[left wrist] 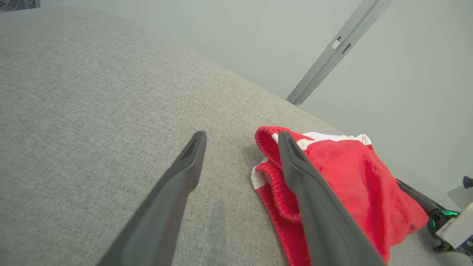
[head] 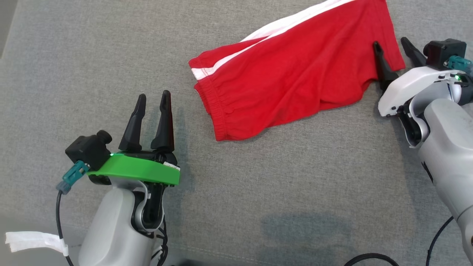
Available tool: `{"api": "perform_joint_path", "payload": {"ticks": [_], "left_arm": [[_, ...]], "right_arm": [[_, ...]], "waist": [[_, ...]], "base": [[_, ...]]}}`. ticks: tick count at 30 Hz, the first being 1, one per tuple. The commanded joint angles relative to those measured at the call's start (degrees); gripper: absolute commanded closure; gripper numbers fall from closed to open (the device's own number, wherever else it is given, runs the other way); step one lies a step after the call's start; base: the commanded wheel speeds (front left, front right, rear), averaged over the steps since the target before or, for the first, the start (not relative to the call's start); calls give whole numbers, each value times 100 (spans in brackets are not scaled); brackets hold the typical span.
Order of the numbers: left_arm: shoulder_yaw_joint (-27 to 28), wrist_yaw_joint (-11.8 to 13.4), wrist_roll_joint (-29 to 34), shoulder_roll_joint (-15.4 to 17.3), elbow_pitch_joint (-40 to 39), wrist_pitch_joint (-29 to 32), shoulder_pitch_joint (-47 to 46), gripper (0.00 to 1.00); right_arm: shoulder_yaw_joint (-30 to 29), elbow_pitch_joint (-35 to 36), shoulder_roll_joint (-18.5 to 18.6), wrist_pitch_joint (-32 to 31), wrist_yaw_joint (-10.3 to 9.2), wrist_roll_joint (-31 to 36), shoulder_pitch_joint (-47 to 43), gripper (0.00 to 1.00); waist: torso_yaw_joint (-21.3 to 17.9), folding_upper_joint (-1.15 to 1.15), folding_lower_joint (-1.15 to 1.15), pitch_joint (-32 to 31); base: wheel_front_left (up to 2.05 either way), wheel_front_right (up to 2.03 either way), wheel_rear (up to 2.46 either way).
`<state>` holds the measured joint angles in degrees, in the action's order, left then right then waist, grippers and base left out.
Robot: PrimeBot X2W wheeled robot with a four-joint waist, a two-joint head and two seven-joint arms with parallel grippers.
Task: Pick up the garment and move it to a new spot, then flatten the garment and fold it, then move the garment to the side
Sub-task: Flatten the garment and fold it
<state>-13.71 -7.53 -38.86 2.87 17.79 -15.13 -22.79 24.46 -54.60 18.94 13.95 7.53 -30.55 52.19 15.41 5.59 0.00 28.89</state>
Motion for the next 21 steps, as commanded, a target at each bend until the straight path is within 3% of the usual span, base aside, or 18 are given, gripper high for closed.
{"api": "perform_joint_path", "payload": {"ticks": [1,2,3,4,5,11,21], "left_arm": [[-10,10,-17,10,-13,3,97,0],[-3,10,-21,11,-13,3,105,0],[-6,10,-8,10,-17,3,111,0],[-1,10,1,10,-20,3,122,0],[8,10,13,10,-16,3,135,0],[126,10,134,9,49,3,270,0],[175,10,227,12,171,3,629,0]], "right_arm": [[53,-177,-69,-88,-10,-89,-69,0],[85,-256,-111,-129,-9,-147,-65,0],[126,-317,-145,-145,-6,-181,-54,19],[181,-362,-174,-155,-4,-230,-44,67],[220,-395,-206,-159,-4,-294,-52,100],[323,-510,-187,-13,-6,-594,-184,100],[-211,-186,-311,115,-11,-1071,-824,100]], "waist": [[54,-1,0,10],[69,-1,0,9],[80,-1,0,7],[88,-1,0,1],[91,-1,0,-10],[-20,-1,0,-221],[-437,-1,0,-959]], "base": [[0,0,0],[0,0,0],[0,0,0],[0,0,0],[0,0,0],[0,0,0],[0,0,0]]}}
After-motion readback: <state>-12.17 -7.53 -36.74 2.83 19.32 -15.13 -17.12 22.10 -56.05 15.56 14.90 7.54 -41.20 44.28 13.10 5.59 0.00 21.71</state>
